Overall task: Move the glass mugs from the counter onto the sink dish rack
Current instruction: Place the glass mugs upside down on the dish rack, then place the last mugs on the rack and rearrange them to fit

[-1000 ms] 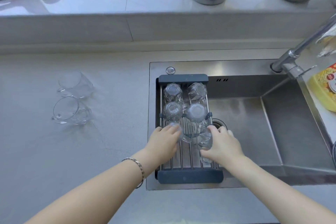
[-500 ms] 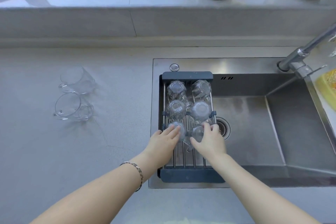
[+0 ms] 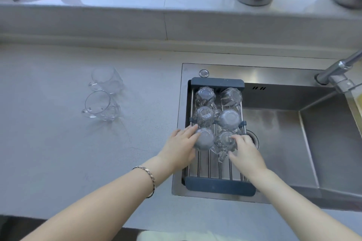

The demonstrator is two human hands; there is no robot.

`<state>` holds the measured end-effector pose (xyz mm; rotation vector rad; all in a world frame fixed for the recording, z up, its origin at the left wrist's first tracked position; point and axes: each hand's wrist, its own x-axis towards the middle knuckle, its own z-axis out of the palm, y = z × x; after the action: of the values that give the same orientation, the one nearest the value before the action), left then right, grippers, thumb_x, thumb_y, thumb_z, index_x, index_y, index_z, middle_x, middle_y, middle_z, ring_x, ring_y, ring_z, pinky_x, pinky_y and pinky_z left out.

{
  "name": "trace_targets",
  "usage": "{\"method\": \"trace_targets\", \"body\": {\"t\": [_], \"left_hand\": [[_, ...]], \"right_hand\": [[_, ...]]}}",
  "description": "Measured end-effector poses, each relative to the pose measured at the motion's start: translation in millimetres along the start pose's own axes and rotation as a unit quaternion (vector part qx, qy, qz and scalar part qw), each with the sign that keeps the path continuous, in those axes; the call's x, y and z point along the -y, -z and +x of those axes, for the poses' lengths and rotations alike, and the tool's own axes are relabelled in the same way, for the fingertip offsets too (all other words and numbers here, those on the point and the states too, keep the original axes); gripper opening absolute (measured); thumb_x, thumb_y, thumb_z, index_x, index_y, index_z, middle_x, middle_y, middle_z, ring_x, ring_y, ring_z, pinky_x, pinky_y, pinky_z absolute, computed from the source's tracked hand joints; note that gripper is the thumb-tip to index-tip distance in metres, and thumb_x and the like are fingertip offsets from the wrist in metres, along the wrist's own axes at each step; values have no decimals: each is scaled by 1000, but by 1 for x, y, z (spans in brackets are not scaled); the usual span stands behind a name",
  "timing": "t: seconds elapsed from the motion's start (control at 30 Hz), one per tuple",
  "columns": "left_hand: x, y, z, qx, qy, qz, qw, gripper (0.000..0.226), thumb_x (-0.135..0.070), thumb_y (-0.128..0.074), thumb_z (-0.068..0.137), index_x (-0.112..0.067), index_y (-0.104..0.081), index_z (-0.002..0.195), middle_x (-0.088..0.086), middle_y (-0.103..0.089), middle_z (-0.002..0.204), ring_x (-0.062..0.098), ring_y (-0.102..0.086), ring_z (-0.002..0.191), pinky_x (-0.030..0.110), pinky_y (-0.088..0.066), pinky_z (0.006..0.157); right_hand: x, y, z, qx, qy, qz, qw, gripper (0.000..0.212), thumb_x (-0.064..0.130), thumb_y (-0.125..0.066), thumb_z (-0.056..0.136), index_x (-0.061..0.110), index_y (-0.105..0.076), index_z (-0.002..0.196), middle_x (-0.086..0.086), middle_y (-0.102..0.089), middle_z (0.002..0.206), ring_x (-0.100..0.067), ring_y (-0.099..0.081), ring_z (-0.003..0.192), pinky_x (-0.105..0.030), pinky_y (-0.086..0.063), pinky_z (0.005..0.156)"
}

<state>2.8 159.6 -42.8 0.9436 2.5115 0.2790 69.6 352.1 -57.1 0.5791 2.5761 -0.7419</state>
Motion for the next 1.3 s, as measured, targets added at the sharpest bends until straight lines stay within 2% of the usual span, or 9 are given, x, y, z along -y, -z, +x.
{"method": "trace_targets", "body": {"t": [0.17, 0.3, 0.43, 0.53, 0.67, 0.87, 0.97, 1.1, 1.3], "left_hand": [[58, 40, -38, -182, 126, -48, 974, 37, -9, -61, 82, -5, -59, 119, 15, -49, 140, 34, -48, 126, 46, -31, 107], [124, 69, -65, -188, 309, -29, 932, 72, -26, -61, 84, -11, -25, 143, 13, -13, 157, 30, -12, 144, 44, -17, 115], [179, 85, -71, -119, 405, -53, 905, 102, -49, -66, 76, -14, -3, 147, 10, -2, 158, 28, -8, 145, 43, -19, 116], [205, 86, -65, -78, 391, -91, 913, 104, -54, -67, 73, -16, -5, 147, 7, -23, 154, 26, -29, 139, 41, -31, 108], [220, 87, -61, -119, 353, -130, 919, 88, -48, -72, 69, -19, -27, 140, 3, -50, 135, 23, -51, 122, 35, -40, 96], [236, 86, -83, -151, 356, -154, 909, 83, -40, -76, 64, -22, -34, 134, 1, -49, 127, 24, -55, 114, 34, -40, 94], [243, 87, -99, -178, 358, -165, 902, 85, -39, -77, 64, -21, -33, 134, 0, -47, 130, 21, -51, 119, 34, -40, 95], [245, 89, -116, -189, 354, -173, 899, 87, -35, -79, 63, -20, -33, 136, -3, -47, 136, 21, -49, 122, 33, -40, 97], [224, 90, -112, -191, 339, -226, 893, 87, -29, -82, 60, -19, -35, 132, -2, -52, 132, 22, -51, 120, 35, -43, 96]], "right_hand": [[65, 4, 6, 53, 125, -30, 990, 36, 19, -53, 88, 14, -51, 124, -7, -54, 123, -22, -47, 119, -35, -42, 100], [138, -13, 20, 111, 191, -16, 975, 36, 17, -53, 87, 14, -52, 123, -7, -57, 123, -20, -52, 116, -34, -43, 100], [203, -33, 45, 125, 212, -16, 969, 44, 18, -53, 89, 14, -43, 131, -10, -50, 131, -23, -48, 122, -36, -40, 103], [248, -45, 68, 98, 210, 6, 973, 54, 18, -56, 88, 12, -35, 137, -8, -43, 139, -21, -42, 128, -33, -35, 103], [296, -51, 109, 41, 205, 81, 975, 69, 19, -65, 83, 11, -28, 141, -7, -36, 145, -20, -41, 131, -33, -34, 105], [345, -77, 156, 116, 170, 205, 957, 105, 16, -81, 69, 14, -10, 147, -4, -25, 153, -19, -27, 139, -28, -26, 112], [354, -94, 158, 51, 152, 266, 950, 91, 16, -82, 66, 17, -28, 139, -1, -39, 144, -16, -38, 132, -16, -29, 95], [350, -100, 145, -27, 151, 258, 954, 74, 22, -82, 64, 15, -39, 125, 1, -49, 123, -11, -46, 108, -16, -32, 85], [270, -68, 79, -11, 104, 380, 919, 63, 19, -82, 65, 22, -38, 110, -2, -45, 104, -10, -51, 87, -3, -40, 72]]}}
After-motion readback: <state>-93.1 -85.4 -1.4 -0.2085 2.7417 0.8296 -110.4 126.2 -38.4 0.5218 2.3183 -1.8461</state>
